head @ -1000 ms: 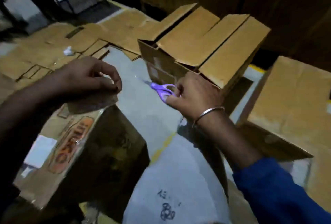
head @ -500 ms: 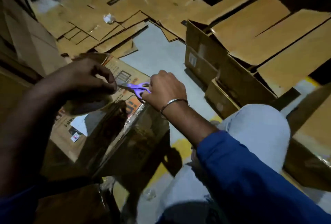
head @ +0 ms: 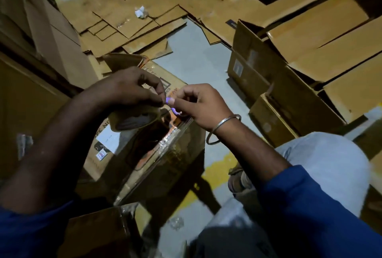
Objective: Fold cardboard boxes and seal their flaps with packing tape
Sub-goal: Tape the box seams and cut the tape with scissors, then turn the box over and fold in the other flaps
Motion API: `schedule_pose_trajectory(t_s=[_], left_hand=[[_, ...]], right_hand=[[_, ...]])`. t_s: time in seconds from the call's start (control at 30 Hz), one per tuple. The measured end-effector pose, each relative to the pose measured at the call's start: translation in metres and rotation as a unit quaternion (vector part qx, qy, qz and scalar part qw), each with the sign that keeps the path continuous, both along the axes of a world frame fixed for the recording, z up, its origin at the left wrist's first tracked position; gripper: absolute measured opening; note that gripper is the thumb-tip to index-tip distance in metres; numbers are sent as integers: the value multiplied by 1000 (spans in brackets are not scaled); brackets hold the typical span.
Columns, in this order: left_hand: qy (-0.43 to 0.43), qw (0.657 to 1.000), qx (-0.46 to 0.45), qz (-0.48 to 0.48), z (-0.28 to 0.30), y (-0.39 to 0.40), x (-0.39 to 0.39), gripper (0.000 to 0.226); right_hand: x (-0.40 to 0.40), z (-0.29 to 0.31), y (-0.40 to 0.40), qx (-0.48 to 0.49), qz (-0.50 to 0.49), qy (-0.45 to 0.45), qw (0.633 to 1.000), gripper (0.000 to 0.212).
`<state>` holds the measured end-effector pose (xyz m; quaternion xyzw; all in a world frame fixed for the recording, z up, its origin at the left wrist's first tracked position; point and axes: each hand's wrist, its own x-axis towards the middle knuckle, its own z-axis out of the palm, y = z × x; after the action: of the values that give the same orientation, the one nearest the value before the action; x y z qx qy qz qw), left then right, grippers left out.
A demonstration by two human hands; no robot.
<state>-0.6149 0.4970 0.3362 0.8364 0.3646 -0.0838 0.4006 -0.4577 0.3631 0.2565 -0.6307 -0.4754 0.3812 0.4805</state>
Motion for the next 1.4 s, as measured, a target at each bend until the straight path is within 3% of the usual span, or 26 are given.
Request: schedule_pose_trajectory(t_s=[0.1, 0.23, 0.33, 0.37, 0.47, 0.53, 0.67, 0.9, 1.07, 1.13, 1.2, 1.3, 1.4], left_hand=[[10, 1000, 9, 14, -3, -2, -1, 2], [9, 999, -27, 45, 4, -8, -3, 45], [63, 993, -19, 101, 7, -3, -12, 90], [73, 991, -19, 111, 10, 0, -15, 93], [95, 985, 2, 146, 12, 14, -25, 50], [135, 978, 48, 150, 3, 21, -26, 39], [207, 958, 167, 110, -19, 23, -18, 46], [251, 909, 332, 27, -20, -1, 11, 61], [260, 900, 348, -10, -18, -6, 24, 64], [271, 904, 331, -12, -17, -5, 25, 65], [283, 899, 334, -17, -16, -6, 25, 63], [272, 900, 341, -17, -13, -10, 26, 60], [238, 898, 370, -15, -11, -18, 31, 52]], right_hand=[[-2, -2, 2, -8, -16, -8, 1000, 27], [4, 4, 12, -51, -29, -36, 998, 29], [13, 13, 22, -96, -16, -102, 990, 29], [16, 14, 26, -104, -21, -135, 985, 29], [33, 17, 41, -116, -49, -209, 970, 28], [39, 19, 52, -121, -37, -256, 958, 26], [34, 11, 65, -147, -17, -326, 934, 18], [28, -3, 68, -203, -44, -334, 919, 28], [26, 2, 68, -215, -38, -348, 912, 28], [33, 8, 68, -242, -40, -329, 912, 61], [44, 12, 67, -261, -39, -319, 910, 72], [58, 7, 52, -231, -43, -282, 930, 41], [71, 1, 26, -157, -76, -227, 958, 25]])
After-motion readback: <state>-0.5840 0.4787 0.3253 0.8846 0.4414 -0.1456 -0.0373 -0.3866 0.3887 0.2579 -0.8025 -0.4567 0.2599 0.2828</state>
